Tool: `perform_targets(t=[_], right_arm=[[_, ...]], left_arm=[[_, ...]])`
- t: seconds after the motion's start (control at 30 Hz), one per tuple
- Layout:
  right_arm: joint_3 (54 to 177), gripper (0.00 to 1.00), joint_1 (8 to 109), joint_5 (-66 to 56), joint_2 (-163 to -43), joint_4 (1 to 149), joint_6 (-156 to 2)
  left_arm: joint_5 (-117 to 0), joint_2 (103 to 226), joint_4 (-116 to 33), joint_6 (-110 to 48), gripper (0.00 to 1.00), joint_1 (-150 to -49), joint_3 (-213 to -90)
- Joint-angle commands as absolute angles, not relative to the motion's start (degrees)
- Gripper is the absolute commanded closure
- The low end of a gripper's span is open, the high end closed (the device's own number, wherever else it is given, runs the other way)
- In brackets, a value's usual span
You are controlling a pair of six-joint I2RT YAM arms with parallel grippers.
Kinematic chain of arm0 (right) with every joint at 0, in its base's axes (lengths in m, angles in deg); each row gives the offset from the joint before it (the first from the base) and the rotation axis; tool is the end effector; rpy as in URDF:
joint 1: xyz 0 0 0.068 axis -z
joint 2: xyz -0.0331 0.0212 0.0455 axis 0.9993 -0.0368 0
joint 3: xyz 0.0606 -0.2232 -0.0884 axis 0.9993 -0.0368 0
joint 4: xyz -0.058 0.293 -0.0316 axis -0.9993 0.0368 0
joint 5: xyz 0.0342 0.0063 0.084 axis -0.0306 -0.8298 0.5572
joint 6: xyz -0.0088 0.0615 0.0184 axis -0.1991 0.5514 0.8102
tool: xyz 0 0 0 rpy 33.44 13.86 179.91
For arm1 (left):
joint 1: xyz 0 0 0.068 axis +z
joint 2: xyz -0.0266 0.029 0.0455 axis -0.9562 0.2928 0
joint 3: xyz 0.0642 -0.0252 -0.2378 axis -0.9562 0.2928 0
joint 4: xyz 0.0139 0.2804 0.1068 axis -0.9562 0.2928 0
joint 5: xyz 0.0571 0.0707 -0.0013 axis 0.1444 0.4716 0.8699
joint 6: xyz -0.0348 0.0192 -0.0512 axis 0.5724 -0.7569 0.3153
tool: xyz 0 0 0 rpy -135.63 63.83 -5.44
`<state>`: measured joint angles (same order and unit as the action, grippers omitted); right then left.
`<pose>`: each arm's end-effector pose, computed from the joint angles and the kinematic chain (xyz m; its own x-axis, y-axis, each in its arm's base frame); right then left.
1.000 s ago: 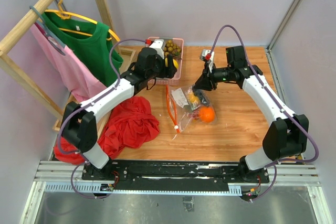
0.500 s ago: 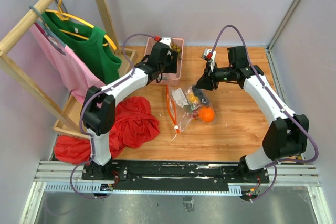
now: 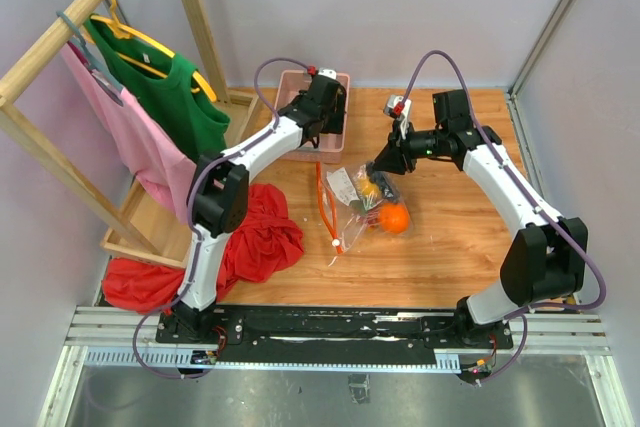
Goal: Open the zip-top bag and remove the fake food
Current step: Place the fake fruit in the bin.
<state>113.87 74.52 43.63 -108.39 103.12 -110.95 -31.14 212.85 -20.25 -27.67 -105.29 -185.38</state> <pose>0.3547 0.1274 0.2796 -0.2413 -0.3161 -0.9175 -0.9470 0.2832 0.1515 0.4667 -0.2755 0.2066 -0.5616 0.0687 -0.8245 0.1443 0.9894 -0.0158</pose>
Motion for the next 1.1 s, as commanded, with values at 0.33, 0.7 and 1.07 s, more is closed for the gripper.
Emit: perform_targets(t=[0.33, 0.7, 1.07], right_arm=[[112.4, 0.75, 76.5, 44.1, -106.0, 102.8, -110.7], [112.2, 0.74, 77.0, 46.0, -104.4, 105.0, -114.2], [109.7, 0.70, 77.1, 50.7, -100.1, 107.1, -124.6]], left_arm=[[-32.5, 213.1, -19.1, -25.6, 0.01, -105.0, -190.1], [-45.7, 198.6, -34.3, -29.8, 0.01, -104.9, -173.1], [-55.2, 190.2, -37.5, -23.9, 0.02, -104.9, -166.7]])
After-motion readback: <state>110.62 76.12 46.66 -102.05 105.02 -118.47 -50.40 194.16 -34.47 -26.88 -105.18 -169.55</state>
